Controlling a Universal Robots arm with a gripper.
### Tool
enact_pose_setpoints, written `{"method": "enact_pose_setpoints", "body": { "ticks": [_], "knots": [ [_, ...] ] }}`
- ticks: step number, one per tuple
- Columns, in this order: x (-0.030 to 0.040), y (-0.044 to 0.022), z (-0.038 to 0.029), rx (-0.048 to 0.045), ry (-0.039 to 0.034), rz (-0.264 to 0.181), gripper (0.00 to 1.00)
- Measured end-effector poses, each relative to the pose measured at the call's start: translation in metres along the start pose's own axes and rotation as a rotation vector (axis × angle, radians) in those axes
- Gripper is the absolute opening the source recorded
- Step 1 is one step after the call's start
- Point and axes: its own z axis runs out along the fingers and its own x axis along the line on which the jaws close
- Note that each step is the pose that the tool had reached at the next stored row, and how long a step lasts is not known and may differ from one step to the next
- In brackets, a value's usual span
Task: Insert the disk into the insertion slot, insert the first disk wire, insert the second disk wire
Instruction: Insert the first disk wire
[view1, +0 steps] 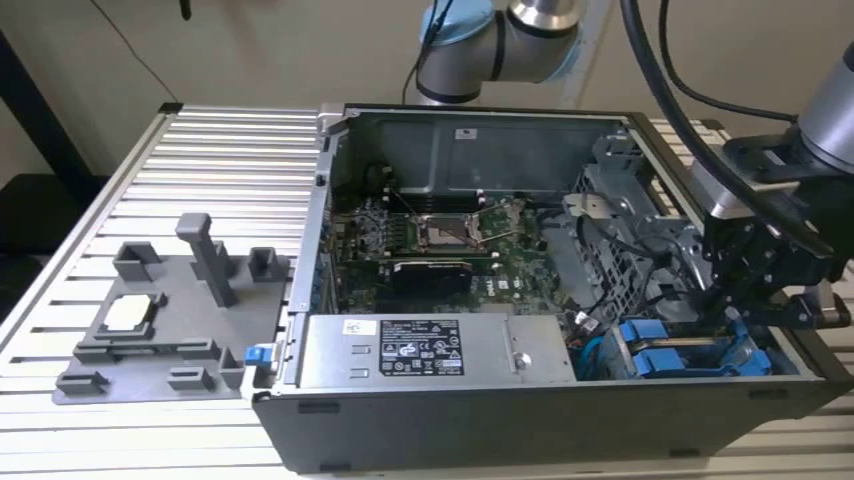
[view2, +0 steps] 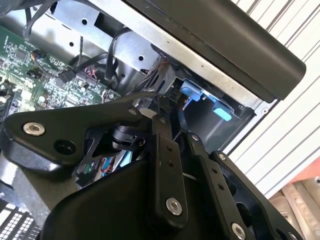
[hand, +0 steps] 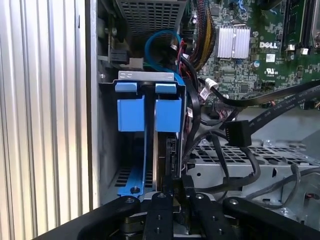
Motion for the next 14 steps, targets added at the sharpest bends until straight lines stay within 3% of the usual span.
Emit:
{"method": "enact_pose_setpoints", "body": {
  "ticks": [14],
  "knots": [
    [0.0025, 0.0012, 0.0008, 0.0007, 0.0014, 0.025, 0.19]
  ]
}}
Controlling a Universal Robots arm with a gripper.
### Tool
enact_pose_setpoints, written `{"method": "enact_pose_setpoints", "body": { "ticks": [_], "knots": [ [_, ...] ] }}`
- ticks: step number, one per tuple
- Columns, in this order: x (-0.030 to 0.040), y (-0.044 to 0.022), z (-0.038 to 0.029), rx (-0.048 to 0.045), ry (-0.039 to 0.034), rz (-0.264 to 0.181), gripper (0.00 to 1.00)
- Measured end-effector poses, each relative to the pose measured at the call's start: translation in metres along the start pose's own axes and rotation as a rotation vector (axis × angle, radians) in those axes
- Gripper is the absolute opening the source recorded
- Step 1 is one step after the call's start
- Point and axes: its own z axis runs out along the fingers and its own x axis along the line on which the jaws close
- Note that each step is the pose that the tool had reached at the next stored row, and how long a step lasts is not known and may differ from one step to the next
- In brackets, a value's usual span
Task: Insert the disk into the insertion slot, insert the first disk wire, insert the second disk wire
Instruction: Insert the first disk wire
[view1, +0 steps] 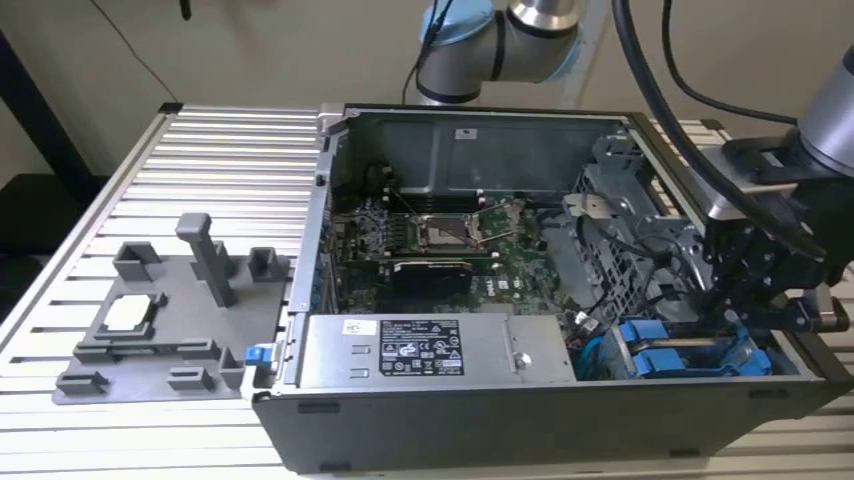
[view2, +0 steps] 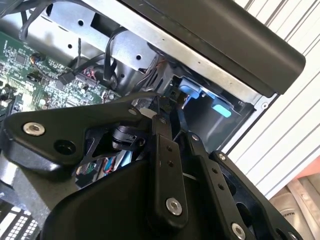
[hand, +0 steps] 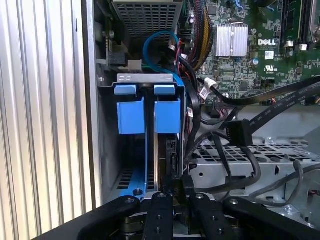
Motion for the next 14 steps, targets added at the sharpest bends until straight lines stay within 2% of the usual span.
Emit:
{"method": "enact_pose_setpoints", "body": {
  "ticks": [9, 11, 14],
  "knots": [
    [0.0003, 0.0022, 0.0055, 0.0001, 0.0013, 0.001, 0.19],
    [0.0003, 0.0025, 0.0070, -0.0004, -0.0006, 0.001, 0.19],
    [0.0004, 0.0026, 0.0062, 0.0000, 0.0002, 0.001, 0.20]
  ]
}}
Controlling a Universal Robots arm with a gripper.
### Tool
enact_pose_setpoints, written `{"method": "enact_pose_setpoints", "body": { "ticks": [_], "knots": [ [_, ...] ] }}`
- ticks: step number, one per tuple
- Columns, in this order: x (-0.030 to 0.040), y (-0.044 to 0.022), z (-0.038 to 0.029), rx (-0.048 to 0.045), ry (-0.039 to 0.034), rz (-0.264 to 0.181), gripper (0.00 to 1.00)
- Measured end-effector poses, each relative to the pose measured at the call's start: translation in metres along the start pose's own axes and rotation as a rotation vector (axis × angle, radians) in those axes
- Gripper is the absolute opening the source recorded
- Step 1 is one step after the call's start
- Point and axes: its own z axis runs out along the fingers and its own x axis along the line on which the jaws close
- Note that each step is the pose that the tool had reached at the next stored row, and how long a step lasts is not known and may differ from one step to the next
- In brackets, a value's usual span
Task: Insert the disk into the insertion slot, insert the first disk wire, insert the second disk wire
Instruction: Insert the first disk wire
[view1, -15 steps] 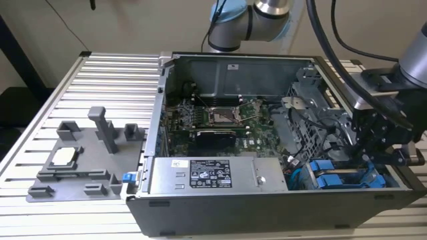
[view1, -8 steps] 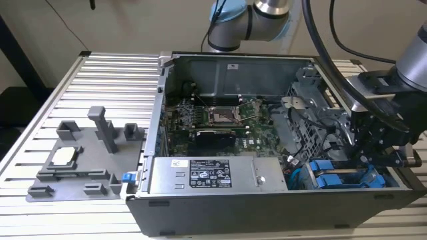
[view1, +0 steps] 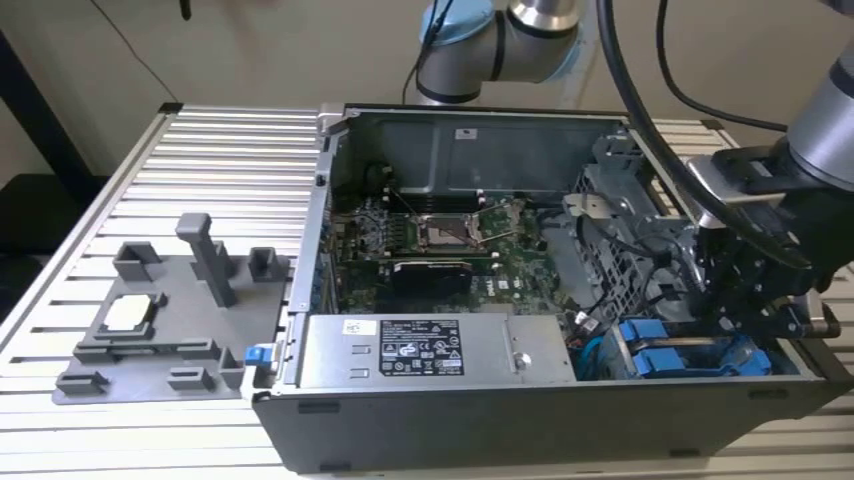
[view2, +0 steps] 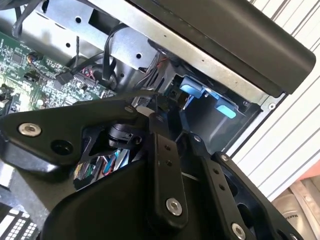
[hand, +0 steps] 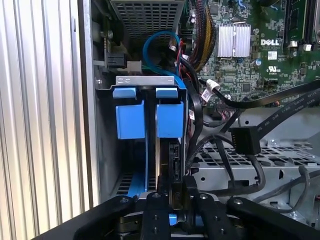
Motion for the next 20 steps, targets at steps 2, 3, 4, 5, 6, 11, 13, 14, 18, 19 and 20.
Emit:
{"method": "enact_pose_setpoints", "body": {
  "ticks": [2, 3, 4, 5, 6, 11, 13, 14, 18, 19, 20],
  "knots": [
    [-0.0002, -0.0003, -0.0037, -0.0004, 0.0001, 0.000, 0.27],
    [-0.0002, -0.0005, -0.0065, -0.0006, -0.0002, 0.000, 0.27],
    [-0.0003, -0.0007, -0.0101, -0.0006, 0.0001, 0.000, 0.27],
    [-0.0004, -0.0010, -0.0139, -0.0007, 0.0002, 0.000, 0.27],
    [-0.0005, -0.0012, -0.0175, -0.0008, 0.0001, 0.000, 0.27],
    [-0.0020, -0.0023, -0.0347, -0.0010, 0.0001, 0.000, 0.27],
    [-0.0034, -0.0025, -0.0405, -0.0010, 0.0011, 0.000, 0.27],
    [-0.0040, -0.0026, -0.0435, -0.0010, 0.0011, 0.000, 0.27],
    [-0.0060, -0.0030, -0.0562, -0.0010, 0.0023, 0.000, 0.27],
    [-0.0065, -0.0032, -0.0596, -0.0010, 0.0033, 0.000, 0.27],
    [-0.0072, -0.0034, -0.0637, -0.0009, 0.0047, -0.001, 0.27]
  ]
}}
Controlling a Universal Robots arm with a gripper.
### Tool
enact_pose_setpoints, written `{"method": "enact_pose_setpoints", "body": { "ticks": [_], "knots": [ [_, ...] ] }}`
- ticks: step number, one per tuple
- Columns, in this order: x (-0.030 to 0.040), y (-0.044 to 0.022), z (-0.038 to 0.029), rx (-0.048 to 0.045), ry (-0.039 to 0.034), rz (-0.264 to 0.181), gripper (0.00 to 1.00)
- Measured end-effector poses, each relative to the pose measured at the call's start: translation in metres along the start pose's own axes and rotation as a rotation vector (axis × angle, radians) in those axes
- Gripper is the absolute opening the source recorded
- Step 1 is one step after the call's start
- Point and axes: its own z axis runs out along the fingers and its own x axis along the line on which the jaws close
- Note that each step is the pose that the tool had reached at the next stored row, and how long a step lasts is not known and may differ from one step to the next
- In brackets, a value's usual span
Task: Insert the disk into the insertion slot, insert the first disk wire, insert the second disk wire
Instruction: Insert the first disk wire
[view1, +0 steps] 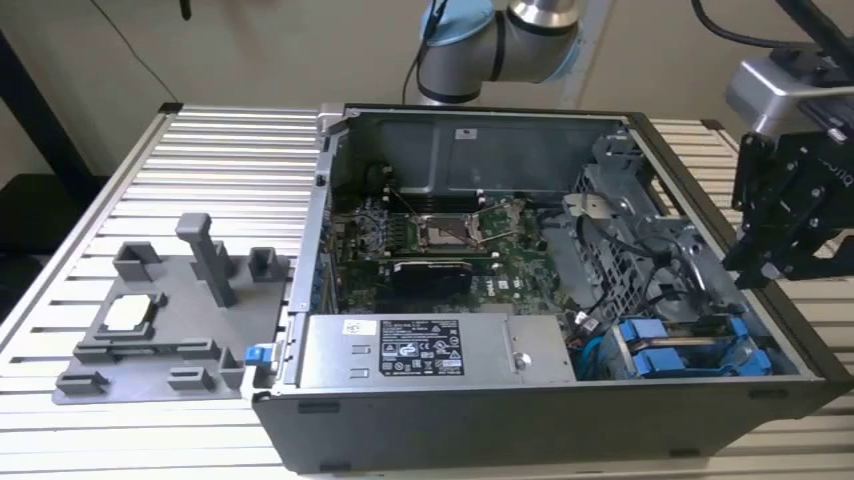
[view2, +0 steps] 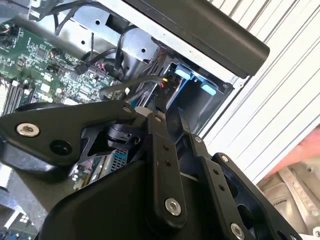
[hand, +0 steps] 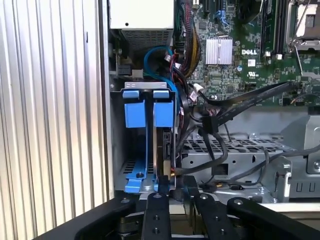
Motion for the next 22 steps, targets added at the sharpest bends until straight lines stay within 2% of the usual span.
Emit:
{"method": "enact_pose_setpoints", "body": {
  "ticks": [3, 8, 14, 16, 22],
  "knots": [
    [-0.0010, -0.0004, -0.0098, 0.0000, 0.0021, 0.000, 0.27],
    [-0.0014, -0.0004, -0.0100, 0.0000, 0.0018, 0.000, 0.27],
    [-0.0195, 0.0024, -0.0097, 0.0003, 0.0030, 0.000, 0.27],
    [-0.0233, 0.0067, -0.0098, 0.0052, 0.0028, 0.000, 0.27],
    [-0.0261, 0.0328, -0.0104, 0.0321, 0.0025, -0.001, 0.27]
  ]
}}
